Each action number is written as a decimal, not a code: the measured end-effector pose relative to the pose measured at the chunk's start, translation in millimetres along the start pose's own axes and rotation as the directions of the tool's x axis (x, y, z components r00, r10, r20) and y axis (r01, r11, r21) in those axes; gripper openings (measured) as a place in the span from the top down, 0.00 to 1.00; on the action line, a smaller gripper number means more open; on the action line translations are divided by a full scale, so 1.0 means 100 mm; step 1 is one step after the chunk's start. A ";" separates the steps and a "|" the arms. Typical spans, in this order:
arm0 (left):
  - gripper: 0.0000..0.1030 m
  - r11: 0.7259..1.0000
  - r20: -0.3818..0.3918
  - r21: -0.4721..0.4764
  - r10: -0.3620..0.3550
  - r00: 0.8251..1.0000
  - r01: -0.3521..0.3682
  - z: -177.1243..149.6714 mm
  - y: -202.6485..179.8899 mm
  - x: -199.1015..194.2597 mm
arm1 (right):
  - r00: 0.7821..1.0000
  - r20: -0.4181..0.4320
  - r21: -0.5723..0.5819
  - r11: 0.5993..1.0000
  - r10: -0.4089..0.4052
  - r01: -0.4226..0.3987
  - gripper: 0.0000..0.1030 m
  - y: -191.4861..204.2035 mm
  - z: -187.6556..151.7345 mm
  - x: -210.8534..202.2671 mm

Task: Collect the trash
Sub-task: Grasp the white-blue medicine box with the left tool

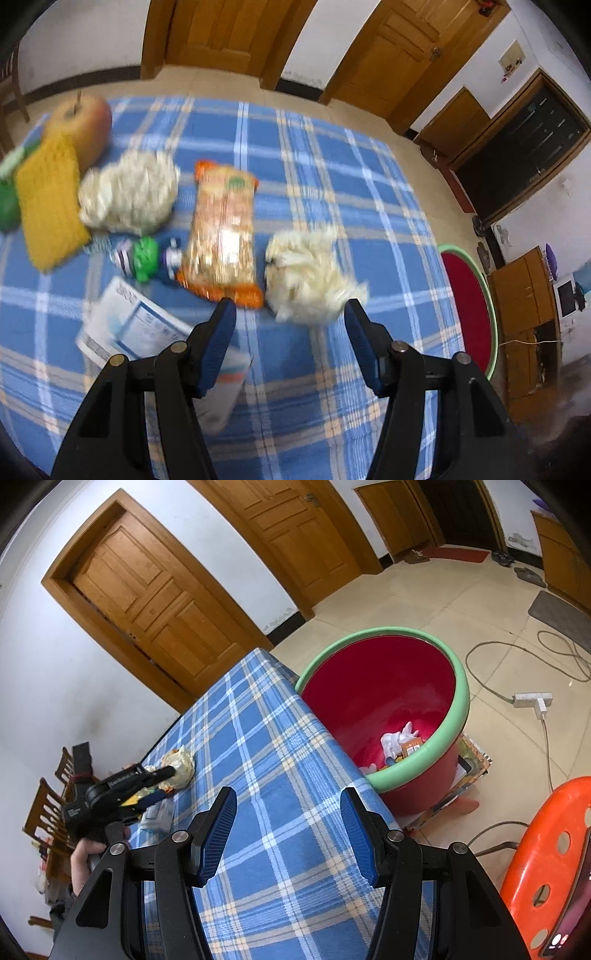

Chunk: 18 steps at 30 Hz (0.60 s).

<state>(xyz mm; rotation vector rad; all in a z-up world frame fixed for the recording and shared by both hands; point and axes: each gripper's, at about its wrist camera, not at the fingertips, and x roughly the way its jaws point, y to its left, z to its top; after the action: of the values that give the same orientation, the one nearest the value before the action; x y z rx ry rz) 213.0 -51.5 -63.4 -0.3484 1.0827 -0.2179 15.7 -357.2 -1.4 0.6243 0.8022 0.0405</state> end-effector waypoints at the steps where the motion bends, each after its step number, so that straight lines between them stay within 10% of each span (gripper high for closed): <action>1: 0.41 1.000 0.016 0.022 0.011 1.000 -0.011 -0.03 -0.02 -0.03 | 1.000 0.001 -0.005 1.000 0.000 0.000 0.42 0.01 0.00 -0.01; 18: 0.41 0.997 0.026 0.064 0.043 0.999 -0.045 -0.67 0.32 -0.58 | 1.000 -0.013 -0.049 0.998 0.028 -0.028 0.42 0.21 -0.07 0.02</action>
<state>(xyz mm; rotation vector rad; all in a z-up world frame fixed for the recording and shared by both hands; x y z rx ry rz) 126.8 -13.6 -56.4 -0.2681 1.0552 -0.2085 16.2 -336.1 4.8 0.5895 0.8016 0.0894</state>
